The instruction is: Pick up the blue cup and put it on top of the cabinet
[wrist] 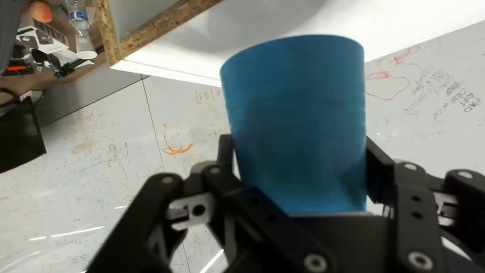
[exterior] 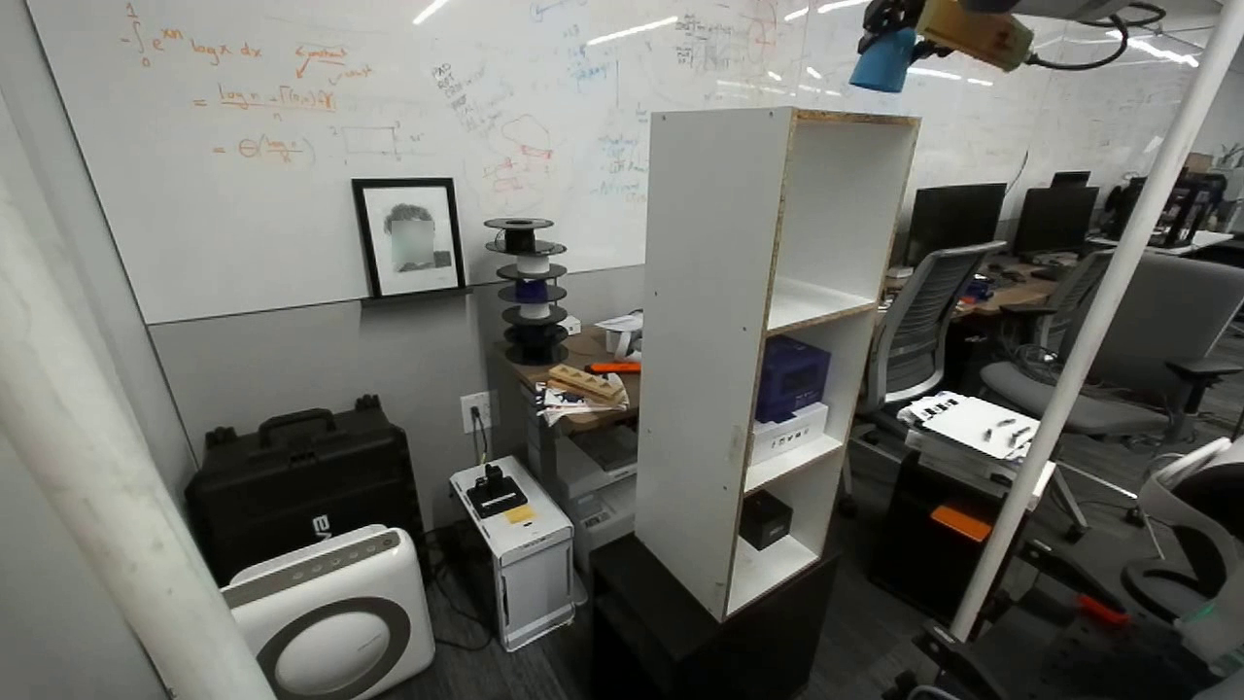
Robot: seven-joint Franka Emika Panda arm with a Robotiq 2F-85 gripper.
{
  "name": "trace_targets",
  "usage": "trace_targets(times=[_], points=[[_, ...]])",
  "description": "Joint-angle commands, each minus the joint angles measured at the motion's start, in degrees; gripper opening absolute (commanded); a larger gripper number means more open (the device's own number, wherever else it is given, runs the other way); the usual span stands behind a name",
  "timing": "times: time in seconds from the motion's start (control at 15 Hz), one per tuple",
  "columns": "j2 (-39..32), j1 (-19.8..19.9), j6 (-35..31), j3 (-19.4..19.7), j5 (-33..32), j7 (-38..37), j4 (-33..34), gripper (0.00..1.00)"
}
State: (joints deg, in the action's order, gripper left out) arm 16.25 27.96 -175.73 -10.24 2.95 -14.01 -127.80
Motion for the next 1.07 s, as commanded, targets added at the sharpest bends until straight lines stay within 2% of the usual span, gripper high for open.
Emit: trace_targets(times=[0.0,0.2,0.27,0.33,0.4,0.67,1.0], points=[[-5.1,6.2,0.2,-5.5,-5.8,-4.5,7.4,0.49],[-7.9,8.2,1.0,-8.0,-9.5,-6.9,10.6,0.49],[-8.8,8.3,1.4,-8.5,-10.1,-7.3,11.2,0.94],[-9.5,8.6,1.8,-8.9,-10.9,-7.8,11.8,0.94],[-10.4,8.4,2.4,-9.1,-11.3,-8.1,12.4,1.00],[-11.6,6.9,5.9,-9.4,-9.7,-7.0,12.8,1.00],[-3.7,2.2,13.5,-8.7,-0.6,-0.7,4.3,1.00]])
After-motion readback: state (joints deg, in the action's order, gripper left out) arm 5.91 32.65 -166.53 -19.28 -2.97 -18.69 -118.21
